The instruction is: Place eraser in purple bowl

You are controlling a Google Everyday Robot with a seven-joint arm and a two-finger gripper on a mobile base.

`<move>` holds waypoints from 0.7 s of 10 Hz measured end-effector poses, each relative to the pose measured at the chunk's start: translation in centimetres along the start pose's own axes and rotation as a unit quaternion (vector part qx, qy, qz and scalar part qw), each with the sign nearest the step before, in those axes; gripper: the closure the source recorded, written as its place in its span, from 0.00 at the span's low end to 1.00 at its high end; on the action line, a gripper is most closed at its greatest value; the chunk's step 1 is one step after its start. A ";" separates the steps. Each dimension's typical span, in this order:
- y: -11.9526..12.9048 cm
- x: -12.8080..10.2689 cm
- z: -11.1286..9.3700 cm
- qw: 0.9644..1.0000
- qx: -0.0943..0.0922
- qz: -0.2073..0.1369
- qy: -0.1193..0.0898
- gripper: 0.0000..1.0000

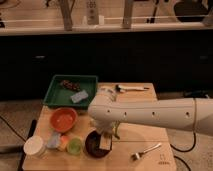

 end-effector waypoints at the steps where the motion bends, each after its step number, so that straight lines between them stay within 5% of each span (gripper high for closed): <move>1: 0.0 0.0 0.0 1.000 0.000 -0.001 0.000 0.89; 7: -0.2 0.0 0.0 1.000 0.001 -0.009 -0.003 0.89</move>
